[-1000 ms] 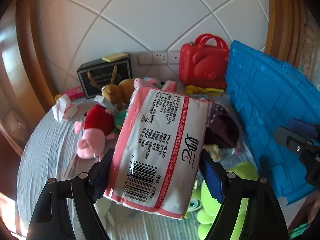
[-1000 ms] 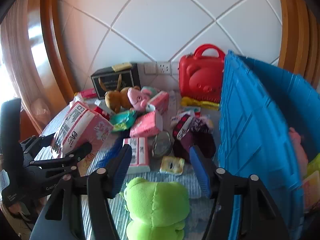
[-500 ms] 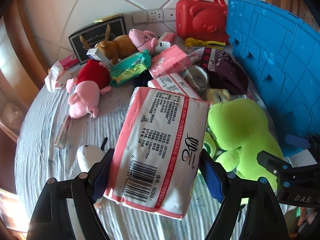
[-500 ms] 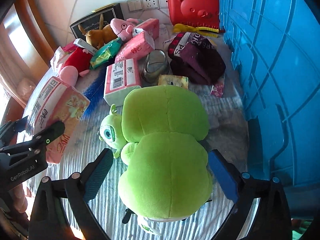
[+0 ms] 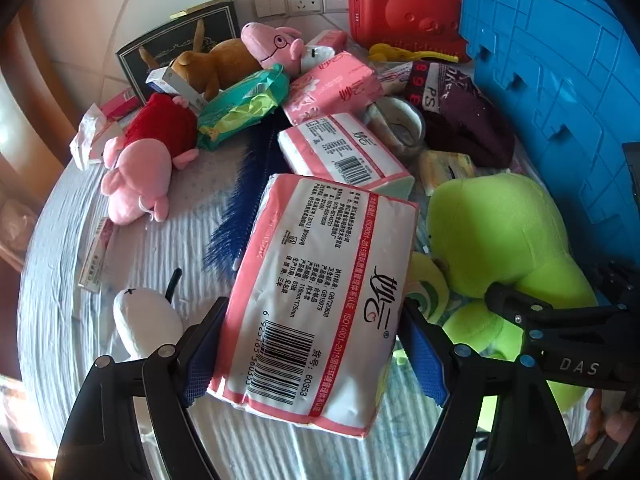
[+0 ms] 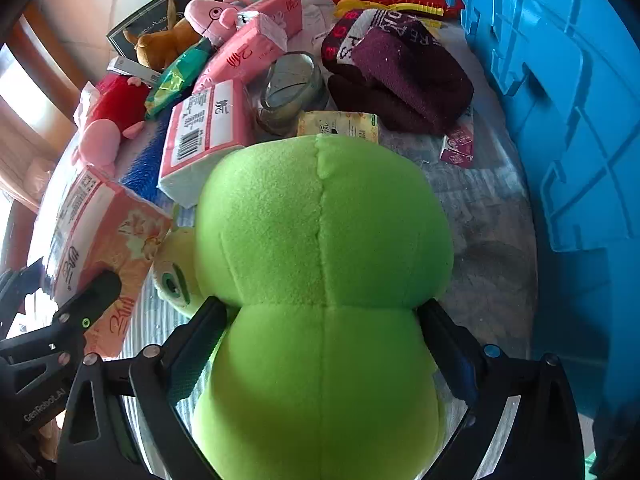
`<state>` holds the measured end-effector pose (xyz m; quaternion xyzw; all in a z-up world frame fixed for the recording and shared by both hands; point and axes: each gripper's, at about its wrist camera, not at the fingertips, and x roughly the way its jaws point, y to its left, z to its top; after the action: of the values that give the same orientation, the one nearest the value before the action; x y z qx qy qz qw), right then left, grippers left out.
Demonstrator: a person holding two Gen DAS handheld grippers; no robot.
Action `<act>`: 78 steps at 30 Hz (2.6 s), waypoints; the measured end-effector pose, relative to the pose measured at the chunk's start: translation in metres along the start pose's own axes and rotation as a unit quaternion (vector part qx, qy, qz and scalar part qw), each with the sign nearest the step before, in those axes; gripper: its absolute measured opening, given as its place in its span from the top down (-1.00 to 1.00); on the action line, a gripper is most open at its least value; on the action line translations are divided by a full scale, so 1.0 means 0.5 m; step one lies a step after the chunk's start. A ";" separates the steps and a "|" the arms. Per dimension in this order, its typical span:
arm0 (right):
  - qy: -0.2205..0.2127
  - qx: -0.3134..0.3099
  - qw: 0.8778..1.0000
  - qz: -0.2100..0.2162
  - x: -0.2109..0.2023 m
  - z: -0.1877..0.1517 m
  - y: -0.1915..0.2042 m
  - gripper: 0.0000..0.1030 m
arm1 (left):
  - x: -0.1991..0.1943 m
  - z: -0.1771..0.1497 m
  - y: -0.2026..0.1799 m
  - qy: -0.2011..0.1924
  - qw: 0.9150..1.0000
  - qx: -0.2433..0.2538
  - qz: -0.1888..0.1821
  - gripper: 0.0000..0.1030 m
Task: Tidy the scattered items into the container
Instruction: 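Lift the frog plush and tissue pack off the table toward the crate, then lower the frog plush and tissue pack into the blue crate and open both tools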
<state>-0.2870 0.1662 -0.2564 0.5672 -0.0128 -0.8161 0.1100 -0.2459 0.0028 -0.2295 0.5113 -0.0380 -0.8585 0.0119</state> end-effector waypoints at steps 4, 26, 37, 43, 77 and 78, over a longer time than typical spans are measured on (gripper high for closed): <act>-0.009 -0.001 1.000 0.004 0.028 0.016 -0.006 -0.91 | 0.013 0.009 0.007 0.000 1.000 0.000 0.005 -0.58; -0.245 -0.020 0.969 -0.004 -0.263 0.031 0.123 -0.54 | -0.212 0.061 0.101 -0.136 0.990 0.022 0.000 -0.58; -0.395 -0.018 0.919 -0.014 -0.601 0.092 0.091 -0.54 | -0.433 0.164 0.028 -0.273 0.961 0.023 -0.048 -0.58; -0.435 0.004 0.898 -0.066 -0.746 0.088 -0.054 -0.54 | -0.507 0.223 -0.129 -0.299 0.949 0.037 -0.095 -0.58; -0.320 0.075 0.933 -0.145 -0.719 0.030 -0.600 -0.82 | -0.484 0.301 -0.665 -0.237 0.960 0.087 -0.124 -0.99; -0.318 0.078 0.934 -0.141 -0.712 0.031 -0.608 -0.88 | -0.483 0.300 -0.661 -0.237 0.960 0.088 -0.124 -0.99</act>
<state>-0.2331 0.5303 0.0335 0.2808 -0.0305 -0.9574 -0.0606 -0.2567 0.3546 0.0277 0.2929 -0.0514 -0.9431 -0.1485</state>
